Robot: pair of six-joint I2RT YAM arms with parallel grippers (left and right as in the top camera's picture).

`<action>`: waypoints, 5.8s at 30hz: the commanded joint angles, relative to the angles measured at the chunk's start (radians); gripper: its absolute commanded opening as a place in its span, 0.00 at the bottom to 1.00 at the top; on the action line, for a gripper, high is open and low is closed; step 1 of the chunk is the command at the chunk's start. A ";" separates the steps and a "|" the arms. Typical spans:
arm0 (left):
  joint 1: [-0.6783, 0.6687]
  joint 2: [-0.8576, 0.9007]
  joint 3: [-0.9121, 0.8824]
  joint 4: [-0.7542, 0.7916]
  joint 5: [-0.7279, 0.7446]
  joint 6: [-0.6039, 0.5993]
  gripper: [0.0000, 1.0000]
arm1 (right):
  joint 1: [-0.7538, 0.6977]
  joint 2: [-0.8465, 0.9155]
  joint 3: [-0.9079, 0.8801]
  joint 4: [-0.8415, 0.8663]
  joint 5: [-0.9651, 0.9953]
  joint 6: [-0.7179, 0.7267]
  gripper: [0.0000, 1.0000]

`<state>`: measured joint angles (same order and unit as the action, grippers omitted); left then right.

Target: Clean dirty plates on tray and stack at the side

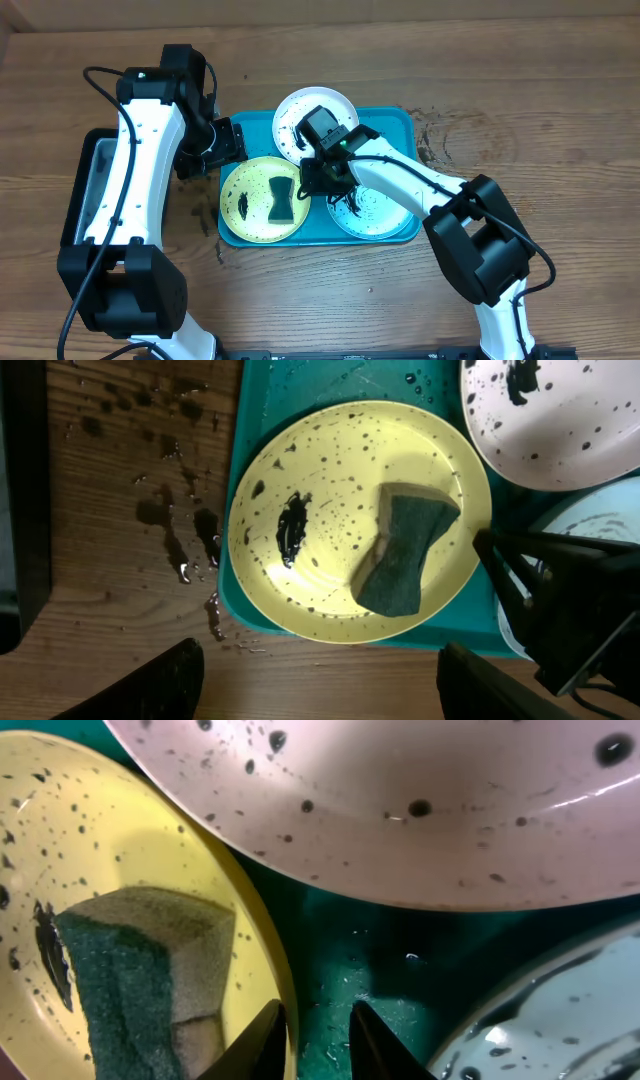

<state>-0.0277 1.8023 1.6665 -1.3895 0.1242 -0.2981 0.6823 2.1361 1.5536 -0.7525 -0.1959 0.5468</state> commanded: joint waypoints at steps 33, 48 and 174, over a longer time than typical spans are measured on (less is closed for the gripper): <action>-0.054 0.010 -0.381 0.400 0.262 0.148 0.66 | 0.030 0.033 0.005 -0.003 -0.083 -0.004 0.04; -0.106 0.010 -0.476 0.566 0.249 0.116 0.58 | 0.030 0.033 0.005 0.000 -0.083 -0.004 0.04; -0.161 0.011 -0.612 0.815 -0.326 -0.001 0.04 | 0.029 0.033 0.006 0.003 -0.079 -0.023 0.04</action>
<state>-0.1959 1.8023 1.0733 -0.5785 0.0380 -0.2829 0.7078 2.1651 1.5539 -0.7448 -0.2619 0.5419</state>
